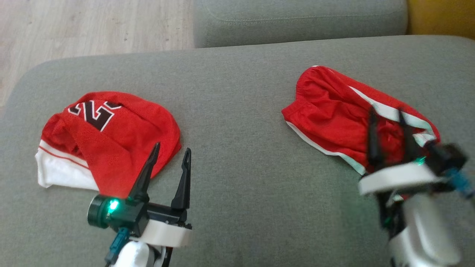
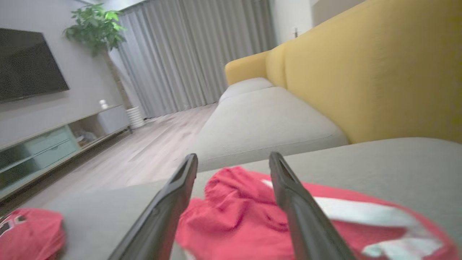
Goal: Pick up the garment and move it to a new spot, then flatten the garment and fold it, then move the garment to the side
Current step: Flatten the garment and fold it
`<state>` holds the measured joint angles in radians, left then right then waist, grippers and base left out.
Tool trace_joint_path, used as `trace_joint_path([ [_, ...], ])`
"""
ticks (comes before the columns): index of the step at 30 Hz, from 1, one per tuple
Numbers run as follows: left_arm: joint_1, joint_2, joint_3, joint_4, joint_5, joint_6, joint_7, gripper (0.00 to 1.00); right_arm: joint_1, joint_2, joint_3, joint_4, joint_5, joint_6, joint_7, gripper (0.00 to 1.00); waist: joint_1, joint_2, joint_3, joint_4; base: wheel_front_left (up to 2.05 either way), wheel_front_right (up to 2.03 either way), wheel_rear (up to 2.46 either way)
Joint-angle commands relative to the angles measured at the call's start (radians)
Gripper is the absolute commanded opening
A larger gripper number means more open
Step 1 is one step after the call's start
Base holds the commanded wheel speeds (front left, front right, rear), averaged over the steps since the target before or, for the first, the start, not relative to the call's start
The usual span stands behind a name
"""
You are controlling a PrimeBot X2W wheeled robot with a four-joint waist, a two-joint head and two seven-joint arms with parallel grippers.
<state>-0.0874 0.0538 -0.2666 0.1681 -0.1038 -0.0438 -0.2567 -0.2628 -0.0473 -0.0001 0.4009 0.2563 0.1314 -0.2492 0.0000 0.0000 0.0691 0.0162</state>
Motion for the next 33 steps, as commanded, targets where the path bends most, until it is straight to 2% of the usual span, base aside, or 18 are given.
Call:
trace_joint_path([
  [1,-0.04,-0.002,0.026,-0.034,0.006,0.004,-0.005,1.0,0.017,-0.003,0.073,-0.068,0.014,-0.001,-0.012,1.0,0.0,0.0,0.003,0.01,0.0,0.0,0.0],
  [4,-0.043,-0.002,0.025,-0.035,0.007,0.002,-0.005,1.0,0.07,-0.003,0.159,-0.115,0.02,-0.001,-0.012,1.0,0.0,0.0,0.012,0.027,0.0,0.0,0.0],
  [9,-0.058,-0.002,0.019,-0.045,0.014,0.0,-0.005,1.0,0.071,-0.003,0.205,-0.122,-0.02,-0.001,-0.005,1.0,0.0,0.0,0.04,0.065,0.0,0.0,0.0],
  [13,-0.066,-0.002,0.017,-0.047,0.013,-0.002,-0.005,1.0,0.044,-0.003,0.235,-0.095,-0.048,-0.001,0.033,1.0,0.0,0.0,0.061,0.086,0.0,0.0,0.0],
  [18,-0.081,-0.003,0.005,-0.046,0.009,-0.003,-0.005,1.0,-0.024,-0.003,0.26,0.014,-0.049,-0.001,0.121,1.0,0.0,0.0,0.095,0.12,0.0,0.0,0.0],
  [25,-0.114,-0.003,-0.009,-0.047,-0.002,0.001,-0.005,1.0,-0.143,-0.003,0.198,0.192,-0.11,-0.001,0.157,1.0,0.0,0.0,0.139,0.158,0.0,0.0,0.0],
  [33,-0.128,-0.003,-0.016,-0.049,-0.01,0.009,-0.005,1.0,-0.236,-0.003,0.115,0.311,-0.158,-0.001,0.127,1.0,0.0,0.0,0.17,0.169,0.0,0.0,0.0],
])
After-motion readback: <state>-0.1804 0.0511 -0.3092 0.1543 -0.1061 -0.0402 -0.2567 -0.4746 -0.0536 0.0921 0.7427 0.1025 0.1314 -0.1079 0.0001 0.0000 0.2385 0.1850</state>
